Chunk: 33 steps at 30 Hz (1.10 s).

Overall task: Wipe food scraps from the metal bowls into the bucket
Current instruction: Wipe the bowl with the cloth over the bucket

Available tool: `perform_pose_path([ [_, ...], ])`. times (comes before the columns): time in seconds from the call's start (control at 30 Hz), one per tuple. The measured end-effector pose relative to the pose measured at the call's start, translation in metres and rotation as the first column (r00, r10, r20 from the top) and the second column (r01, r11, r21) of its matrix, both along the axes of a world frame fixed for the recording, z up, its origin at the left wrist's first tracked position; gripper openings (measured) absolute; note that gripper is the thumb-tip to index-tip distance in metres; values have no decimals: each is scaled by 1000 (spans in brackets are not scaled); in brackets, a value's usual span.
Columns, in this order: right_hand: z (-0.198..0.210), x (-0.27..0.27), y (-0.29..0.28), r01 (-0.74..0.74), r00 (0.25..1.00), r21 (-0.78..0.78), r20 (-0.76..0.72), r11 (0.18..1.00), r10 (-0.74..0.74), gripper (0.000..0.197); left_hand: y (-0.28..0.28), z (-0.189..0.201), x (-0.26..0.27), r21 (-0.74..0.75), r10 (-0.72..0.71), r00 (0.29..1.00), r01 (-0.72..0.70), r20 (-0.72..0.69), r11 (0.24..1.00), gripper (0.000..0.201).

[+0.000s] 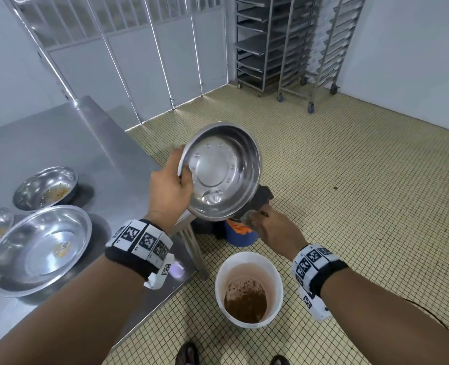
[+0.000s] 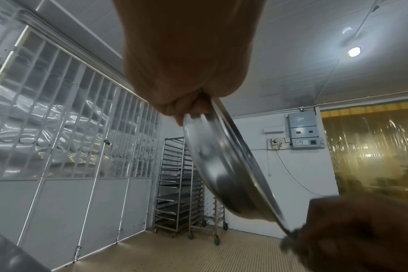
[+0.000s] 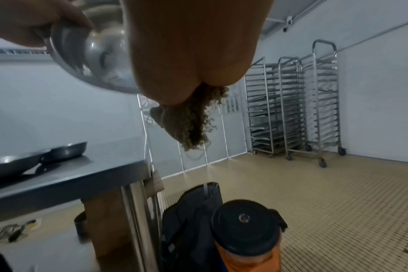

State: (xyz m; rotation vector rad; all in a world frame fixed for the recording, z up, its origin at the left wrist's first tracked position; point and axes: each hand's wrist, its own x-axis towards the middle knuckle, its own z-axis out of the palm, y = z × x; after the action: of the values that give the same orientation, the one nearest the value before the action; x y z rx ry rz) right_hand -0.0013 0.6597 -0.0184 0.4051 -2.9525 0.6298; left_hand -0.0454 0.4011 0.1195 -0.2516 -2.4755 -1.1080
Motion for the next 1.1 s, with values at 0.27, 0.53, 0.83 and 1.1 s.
perform_pose_path([
  [0.27, 69, -17, -5, -21, 923, -241, -377, 970, -73, 42, -3, -7, -4, -37, -88, 996, 88, -21, 995, 35],
  [0.53, 140, -44, -5, -54, 906, -217, -421, 975, -43, 39, -1, 0, 1, 68, -193, 981, 191, 19, 979, 28],
  [0.83, 176, -58, 1, -50, 823, -286, -555, 957, -123, 14, -1, 8, 2, 208, -253, 967, 242, 27, 948, 27],
  [1.1, 196, -45, 0, -159, 916, -223, -396, 962, 60, 31, -3, 19, -1, 244, -294, 955, 273, 50, 931, 28],
])
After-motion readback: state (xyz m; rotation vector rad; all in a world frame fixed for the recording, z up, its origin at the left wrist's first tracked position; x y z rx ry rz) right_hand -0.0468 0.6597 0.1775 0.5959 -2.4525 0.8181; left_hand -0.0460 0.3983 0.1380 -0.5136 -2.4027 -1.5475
